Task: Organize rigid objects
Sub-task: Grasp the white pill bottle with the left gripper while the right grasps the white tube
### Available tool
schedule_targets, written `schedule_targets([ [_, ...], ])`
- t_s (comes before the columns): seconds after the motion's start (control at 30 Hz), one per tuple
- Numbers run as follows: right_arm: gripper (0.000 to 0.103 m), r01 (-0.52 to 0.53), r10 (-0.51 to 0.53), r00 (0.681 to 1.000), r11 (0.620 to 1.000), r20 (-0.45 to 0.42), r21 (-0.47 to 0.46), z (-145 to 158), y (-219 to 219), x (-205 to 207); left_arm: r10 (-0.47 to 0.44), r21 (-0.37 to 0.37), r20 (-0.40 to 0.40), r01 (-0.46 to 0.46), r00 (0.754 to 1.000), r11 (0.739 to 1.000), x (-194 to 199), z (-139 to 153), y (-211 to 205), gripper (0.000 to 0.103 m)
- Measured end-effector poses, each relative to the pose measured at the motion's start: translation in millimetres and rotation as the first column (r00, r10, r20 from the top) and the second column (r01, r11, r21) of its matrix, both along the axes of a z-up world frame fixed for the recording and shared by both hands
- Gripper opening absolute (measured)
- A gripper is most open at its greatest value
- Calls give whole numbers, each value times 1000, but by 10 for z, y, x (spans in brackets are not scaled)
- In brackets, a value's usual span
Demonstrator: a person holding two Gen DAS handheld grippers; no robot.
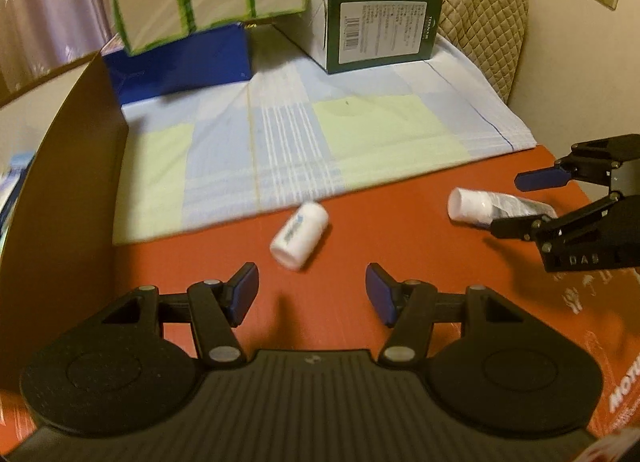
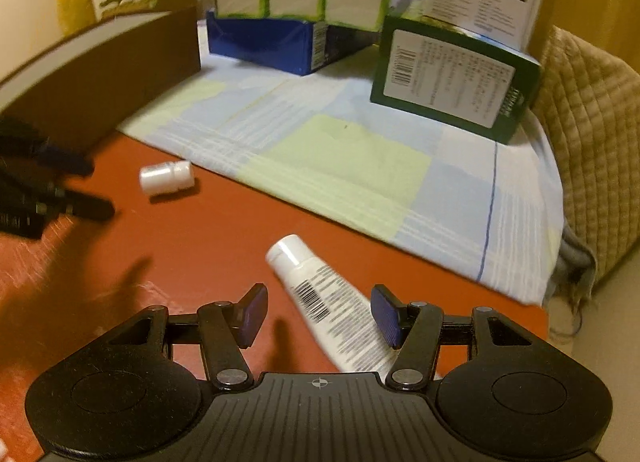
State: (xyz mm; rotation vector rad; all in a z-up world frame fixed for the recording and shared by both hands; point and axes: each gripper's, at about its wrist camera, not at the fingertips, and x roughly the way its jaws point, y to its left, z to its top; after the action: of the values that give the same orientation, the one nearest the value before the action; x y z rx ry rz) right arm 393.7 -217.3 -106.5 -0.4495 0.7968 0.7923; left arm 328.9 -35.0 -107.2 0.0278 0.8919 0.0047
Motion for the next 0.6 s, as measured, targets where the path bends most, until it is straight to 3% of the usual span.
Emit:
schedule_targets([
  [0.3,53,-48,48,999,999,-20,-25,-125,68,169,-66,81,-23,68,998,994,404,-210,-39,52],
  [0.53,39,-12,12,998,1000,-62,-4,-87,57,137,-64,76,-75,70,995,995,533,-336,-19,22],
  [0.6,38,2,-2,997,1000,-74,1,-82,46,105,-51,58,-82,56,995,997,522,-340,-13,22],
])
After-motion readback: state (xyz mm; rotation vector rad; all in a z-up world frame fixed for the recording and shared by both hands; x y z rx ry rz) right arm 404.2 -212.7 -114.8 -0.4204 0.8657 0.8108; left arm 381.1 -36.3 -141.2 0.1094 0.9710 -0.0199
